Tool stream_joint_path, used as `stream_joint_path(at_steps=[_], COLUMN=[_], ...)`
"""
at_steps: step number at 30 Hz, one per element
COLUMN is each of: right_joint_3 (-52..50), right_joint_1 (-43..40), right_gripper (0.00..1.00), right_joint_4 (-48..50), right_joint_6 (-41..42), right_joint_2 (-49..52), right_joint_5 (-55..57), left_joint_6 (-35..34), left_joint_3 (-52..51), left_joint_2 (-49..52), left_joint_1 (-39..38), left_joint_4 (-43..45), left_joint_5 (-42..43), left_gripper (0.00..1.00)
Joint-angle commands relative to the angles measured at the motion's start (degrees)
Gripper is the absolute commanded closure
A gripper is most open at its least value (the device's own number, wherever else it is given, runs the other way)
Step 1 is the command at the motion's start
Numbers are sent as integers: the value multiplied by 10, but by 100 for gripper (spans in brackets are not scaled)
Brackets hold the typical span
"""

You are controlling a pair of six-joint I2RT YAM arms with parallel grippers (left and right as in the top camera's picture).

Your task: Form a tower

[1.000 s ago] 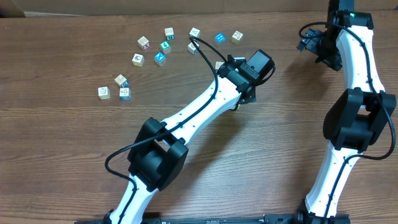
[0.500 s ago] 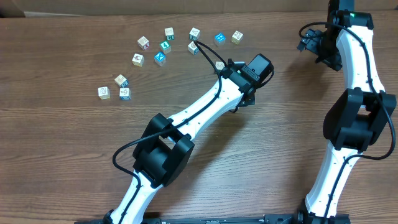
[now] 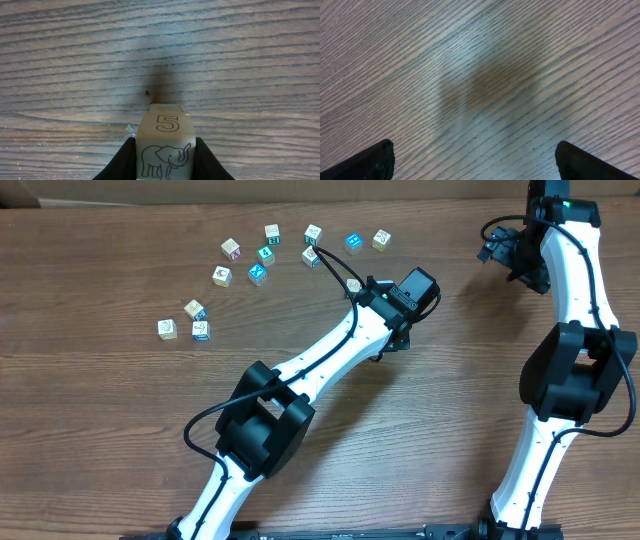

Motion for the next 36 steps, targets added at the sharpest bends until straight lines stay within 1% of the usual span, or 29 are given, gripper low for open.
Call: stream_joint_path(at_steps=[1, 18, 21, 30, 36], right_joint_3=[7, 7, 7, 7, 7], right_joint_1=[-3, -3, -3, -3, -3], right_gripper=[0, 0, 0, 0, 0], right_joint_4=[3, 3, 3, 3, 3], right_joint_6=[2, 2, 2, 2, 2], right_joint_2=[-10, -10, -10, -10, -10], right_joint_5=[2, 2, 2, 2, 2], left_joint_6=[4, 5, 24, 48, 50], left_joint_3=[-3, -3, -2, -2, -2], left_joint_2=[11, 19, 19, 19, 19], left_joint_1=[-4, -3, -3, -3, -3], left_joint_4=[3, 6, 7, 7, 6], left_joint_5=[-12, -12, -12, -12, -12], left_gripper=[91, 87, 88, 85, 80])
